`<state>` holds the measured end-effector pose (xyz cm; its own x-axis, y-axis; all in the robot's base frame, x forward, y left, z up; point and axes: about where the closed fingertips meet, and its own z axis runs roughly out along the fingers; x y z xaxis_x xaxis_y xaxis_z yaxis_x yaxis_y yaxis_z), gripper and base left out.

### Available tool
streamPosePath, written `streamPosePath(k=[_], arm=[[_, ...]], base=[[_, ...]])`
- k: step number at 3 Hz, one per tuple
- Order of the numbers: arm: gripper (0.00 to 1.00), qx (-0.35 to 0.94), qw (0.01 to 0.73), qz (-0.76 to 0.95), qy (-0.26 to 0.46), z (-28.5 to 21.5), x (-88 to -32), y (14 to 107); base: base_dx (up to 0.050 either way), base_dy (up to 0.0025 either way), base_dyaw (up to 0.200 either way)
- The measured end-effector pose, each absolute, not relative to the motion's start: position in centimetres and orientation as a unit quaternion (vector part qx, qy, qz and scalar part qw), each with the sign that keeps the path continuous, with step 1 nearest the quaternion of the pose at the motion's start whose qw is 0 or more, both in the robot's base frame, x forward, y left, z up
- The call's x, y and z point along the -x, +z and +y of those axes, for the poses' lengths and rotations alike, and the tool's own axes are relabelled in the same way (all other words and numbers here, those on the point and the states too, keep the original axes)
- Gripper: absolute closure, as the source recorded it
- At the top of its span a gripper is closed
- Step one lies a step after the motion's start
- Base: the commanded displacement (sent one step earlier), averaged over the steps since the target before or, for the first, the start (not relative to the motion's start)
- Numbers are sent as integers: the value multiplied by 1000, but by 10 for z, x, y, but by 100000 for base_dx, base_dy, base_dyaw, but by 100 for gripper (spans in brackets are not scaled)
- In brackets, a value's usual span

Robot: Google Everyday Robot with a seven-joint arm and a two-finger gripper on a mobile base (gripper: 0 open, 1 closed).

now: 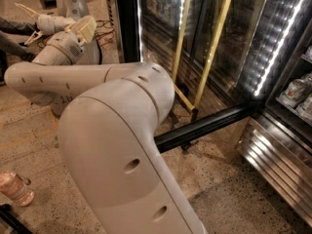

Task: Close left fridge door

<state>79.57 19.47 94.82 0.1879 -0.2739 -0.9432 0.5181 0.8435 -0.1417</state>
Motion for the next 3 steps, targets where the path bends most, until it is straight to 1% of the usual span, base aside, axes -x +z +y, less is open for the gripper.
streamPosePath(k=[1, 2, 3], arm=[[100, -132, 766, 546, -312, 165, -815, 969], [100, -139, 774, 507, -353, 125, -841, 1010], [100, -132, 775, 510, -348, 125, -845, 1011]], base=[[0, 0, 0], [0, 0, 0], [6, -8, -19309]])
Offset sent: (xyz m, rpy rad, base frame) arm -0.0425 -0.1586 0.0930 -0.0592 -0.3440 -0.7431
